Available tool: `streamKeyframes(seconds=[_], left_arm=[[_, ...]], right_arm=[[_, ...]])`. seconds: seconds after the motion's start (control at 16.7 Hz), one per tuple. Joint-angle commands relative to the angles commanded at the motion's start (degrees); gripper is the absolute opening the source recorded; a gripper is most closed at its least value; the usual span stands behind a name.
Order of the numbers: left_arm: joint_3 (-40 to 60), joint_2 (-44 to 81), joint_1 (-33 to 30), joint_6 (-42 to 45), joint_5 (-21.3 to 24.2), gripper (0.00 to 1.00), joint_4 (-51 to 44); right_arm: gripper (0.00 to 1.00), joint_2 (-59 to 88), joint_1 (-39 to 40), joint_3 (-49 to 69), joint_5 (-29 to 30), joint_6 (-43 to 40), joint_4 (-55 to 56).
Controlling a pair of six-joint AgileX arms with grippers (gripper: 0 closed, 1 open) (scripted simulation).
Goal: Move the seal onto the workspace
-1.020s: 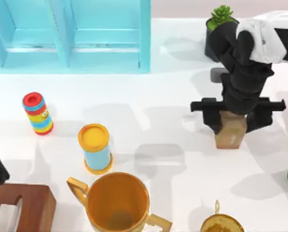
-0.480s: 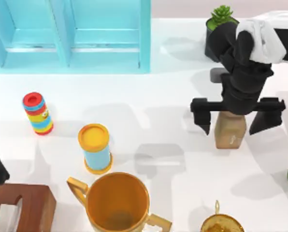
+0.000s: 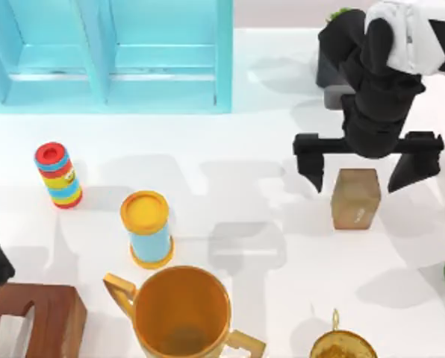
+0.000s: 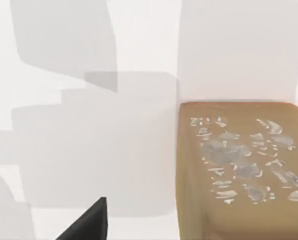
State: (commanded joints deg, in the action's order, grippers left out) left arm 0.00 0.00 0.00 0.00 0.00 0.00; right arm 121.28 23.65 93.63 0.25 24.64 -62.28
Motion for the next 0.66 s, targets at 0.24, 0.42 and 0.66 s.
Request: streamKeyframes(seconds=[0.24, 0.42, 0.66], left_arm=[[0.0, 0.0, 0.0, 0.0, 0.0, 1.00, 0.0], [0.0, 0.0, 0.0, 0.0, 0.0, 1.00, 0.0], [0.0, 0.0, 0.0, 0.0, 0.0, 1.00, 0.0]], right_arm=[[1.00, -0.8, -0.1, 13.2, 0.0, -0.1, -14.8], [1.00, -1.8, -0.3, 21.2, 0.0, -0.2, -23.4], [1.00, -2.4, -0.4, 24.3, -0.1, -0.2, -26.6]])
